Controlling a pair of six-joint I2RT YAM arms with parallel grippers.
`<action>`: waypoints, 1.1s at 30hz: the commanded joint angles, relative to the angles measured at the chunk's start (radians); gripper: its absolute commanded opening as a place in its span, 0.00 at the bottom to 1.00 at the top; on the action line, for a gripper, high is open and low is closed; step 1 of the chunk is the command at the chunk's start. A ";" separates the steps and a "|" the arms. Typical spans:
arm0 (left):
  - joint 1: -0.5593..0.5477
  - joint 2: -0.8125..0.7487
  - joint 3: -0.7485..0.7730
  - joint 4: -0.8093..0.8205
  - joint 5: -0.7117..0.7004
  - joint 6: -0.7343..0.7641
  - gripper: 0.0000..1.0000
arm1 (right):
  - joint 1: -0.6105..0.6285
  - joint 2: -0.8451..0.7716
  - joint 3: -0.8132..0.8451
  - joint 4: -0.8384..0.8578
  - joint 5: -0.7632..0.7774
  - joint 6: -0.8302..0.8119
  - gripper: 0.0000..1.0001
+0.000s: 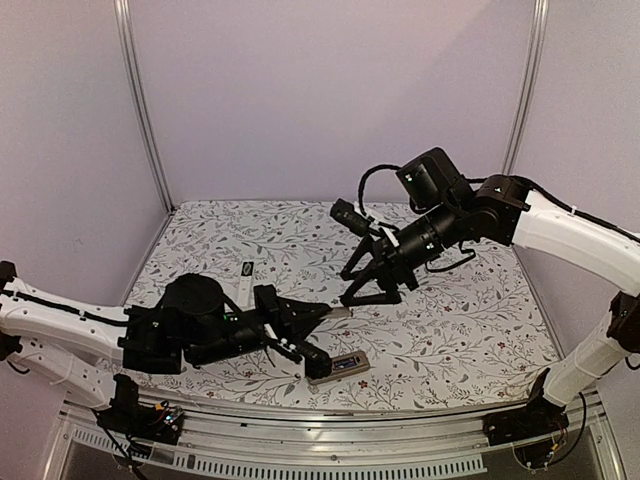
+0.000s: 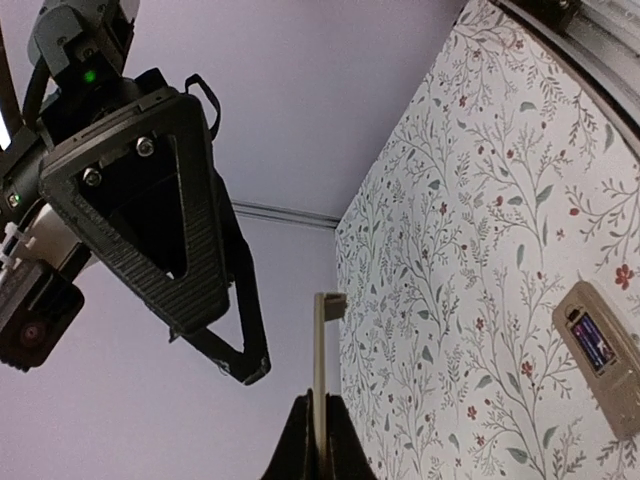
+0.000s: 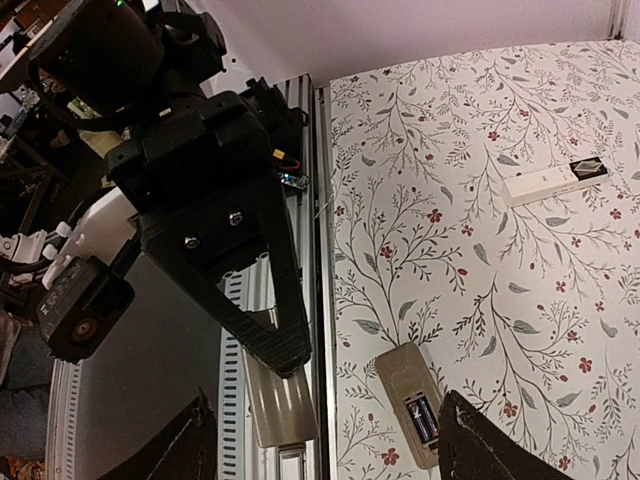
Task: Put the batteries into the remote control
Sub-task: Pass from the left arm to the right
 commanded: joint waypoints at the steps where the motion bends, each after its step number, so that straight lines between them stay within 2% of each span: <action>1: -0.022 0.011 0.009 0.002 -0.095 0.173 0.00 | 0.037 0.026 0.048 -0.089 -0.014 -0.061 0.75; 8: -0.044 0.037 0.012 0.030 -0.119 0.198 0.00 | 0.098 0.044 0.026 -0.071 0.027 -0.127 0.72; 14: -0.048 0.043 0.024 0.017 -0.122 0.183 0.00 | 0.100 0.074 0.048 -0.061 0.043 -0.175 0.65; 20: -0.047 0.038 0.028 0.004 -0.125 0.166 0.00 | 0.100 0.110 0.045 -0.105 0.040 -0.222 0.63; 29: -0.048 0.032 0.024 0.004 -0.126 0.148 0.00 | 0.100 0.111 0.040 -0.094 0.013 -0.235 0.35; 33: -0.049 0.027 0.023 -0.014 -0.122 0.137 0.00 | 0.100 0.110 0.044 -0.091 0.011 -0.235 0.27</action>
